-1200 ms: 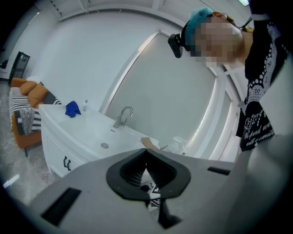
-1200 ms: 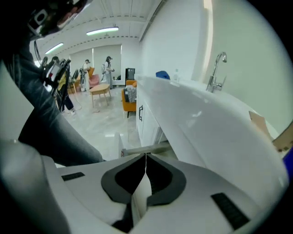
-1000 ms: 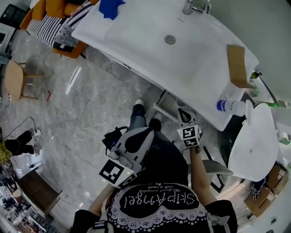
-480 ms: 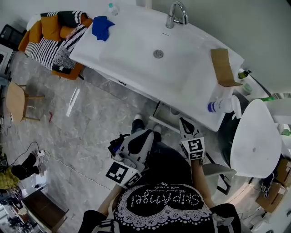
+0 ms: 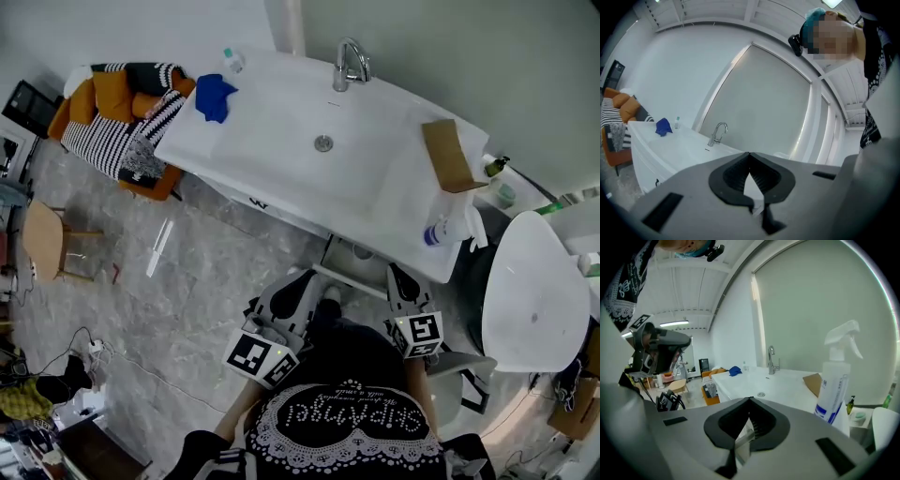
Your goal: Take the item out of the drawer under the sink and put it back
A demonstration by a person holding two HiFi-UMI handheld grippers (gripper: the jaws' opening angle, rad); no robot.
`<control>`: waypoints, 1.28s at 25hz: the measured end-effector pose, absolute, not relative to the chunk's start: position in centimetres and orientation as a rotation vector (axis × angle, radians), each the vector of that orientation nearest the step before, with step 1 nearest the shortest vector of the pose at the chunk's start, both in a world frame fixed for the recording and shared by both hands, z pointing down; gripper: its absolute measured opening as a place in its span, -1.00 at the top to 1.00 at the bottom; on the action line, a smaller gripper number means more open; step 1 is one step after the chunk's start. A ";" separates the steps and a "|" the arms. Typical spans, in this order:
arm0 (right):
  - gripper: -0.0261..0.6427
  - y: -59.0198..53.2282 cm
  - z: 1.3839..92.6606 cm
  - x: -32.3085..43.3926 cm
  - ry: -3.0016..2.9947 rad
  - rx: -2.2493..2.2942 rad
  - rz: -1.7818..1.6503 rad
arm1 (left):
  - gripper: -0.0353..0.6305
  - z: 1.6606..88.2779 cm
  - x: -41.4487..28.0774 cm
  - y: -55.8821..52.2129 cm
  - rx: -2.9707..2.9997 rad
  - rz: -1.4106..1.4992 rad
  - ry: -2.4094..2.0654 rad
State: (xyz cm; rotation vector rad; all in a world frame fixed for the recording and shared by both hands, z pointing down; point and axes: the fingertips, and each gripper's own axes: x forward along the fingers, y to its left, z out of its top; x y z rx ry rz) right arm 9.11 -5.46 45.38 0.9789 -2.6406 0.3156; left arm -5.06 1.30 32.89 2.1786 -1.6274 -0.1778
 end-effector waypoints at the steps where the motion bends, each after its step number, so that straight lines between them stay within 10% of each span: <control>1: 0.87 -5.3 44.9 9.4 -2.650 0.992 0.320 | 0.88 32.7 -5.1 1.2 2.185 -0.179 -1.624; 32: 0.87 0.1 33.4 7.5 -2.660 1.511 0.275 | 0.88 29.1 -9.8 -0.4 2.445 -0.122 -1.283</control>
